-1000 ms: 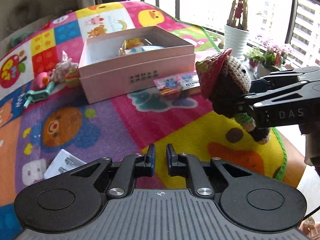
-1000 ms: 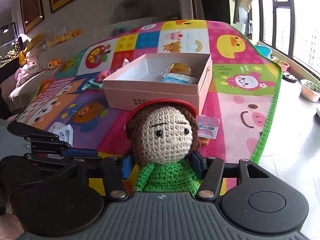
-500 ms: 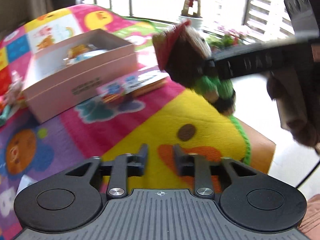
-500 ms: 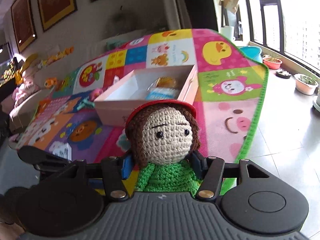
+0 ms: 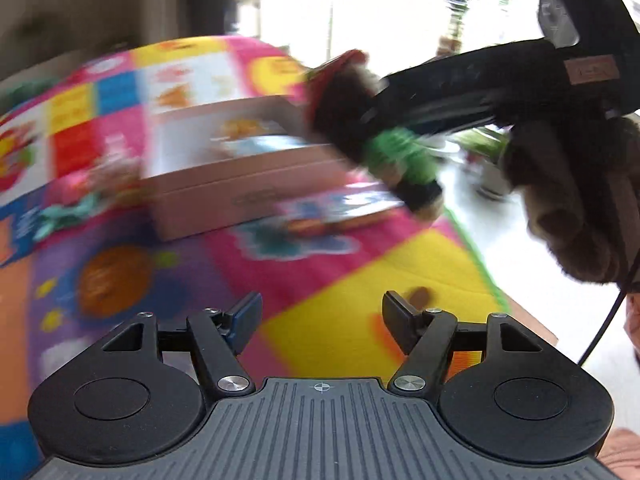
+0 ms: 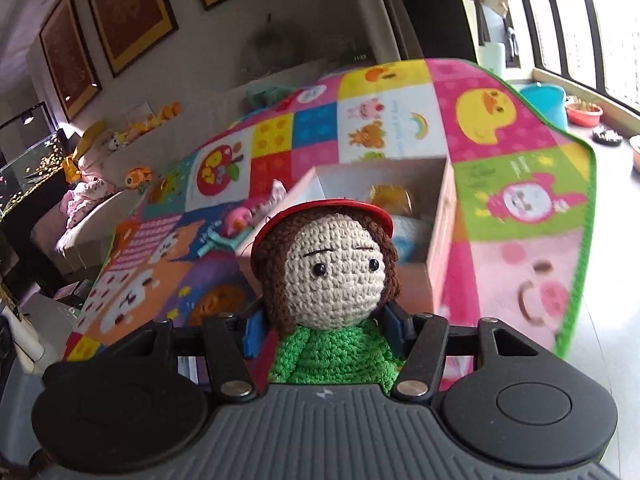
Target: Organize objects
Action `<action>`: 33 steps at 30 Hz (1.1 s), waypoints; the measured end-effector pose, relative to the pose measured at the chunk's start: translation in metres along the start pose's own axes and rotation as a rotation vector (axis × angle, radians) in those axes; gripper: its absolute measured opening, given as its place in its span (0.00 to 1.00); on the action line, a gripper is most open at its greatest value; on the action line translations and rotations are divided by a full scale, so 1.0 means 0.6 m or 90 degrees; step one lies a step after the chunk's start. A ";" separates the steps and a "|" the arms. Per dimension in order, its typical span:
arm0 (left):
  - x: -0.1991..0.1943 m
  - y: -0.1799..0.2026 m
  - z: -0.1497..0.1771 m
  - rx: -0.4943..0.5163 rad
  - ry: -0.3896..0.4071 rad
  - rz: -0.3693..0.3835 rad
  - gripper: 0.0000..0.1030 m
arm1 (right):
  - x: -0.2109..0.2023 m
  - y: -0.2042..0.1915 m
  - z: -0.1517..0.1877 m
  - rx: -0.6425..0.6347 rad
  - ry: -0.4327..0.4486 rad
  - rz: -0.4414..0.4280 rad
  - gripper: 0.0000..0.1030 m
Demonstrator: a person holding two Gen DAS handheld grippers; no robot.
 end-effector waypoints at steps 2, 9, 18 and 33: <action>-0.023 -0.040 0.010 -0.067 -0.005 -0.070 0.68 | 0.011 -0.012 -0.027 0.000 0.012 0.019 0.56; -0.095 -0.136 0.064 -0.257 0.004 -0.138 0.68 | -0.005 -0.027 -0.032 -0.014 0.049 0.038 0.56; 0.011 -0.143 0.010 -0.264 -0.003 -0.126 0.70 | -0.010 0.002 0.034 -0.028 0.013 0.061 0.56; 0.039 -0.089 -0.003 -0.110 -0.079 -0.129 0.51 | -0.051 0.073 0.102 -0.014 0.015 0.092 0.56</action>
Point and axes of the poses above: each gripper's, at about its wrist camera, not at the fingertips, and x roughly the way its jaws point, y to its right, z to its underside, the point moved 5 cm from there along x, roughly the way its jaws point, and after that the axes turned 13 degrees about z, right-handed, at the moved point
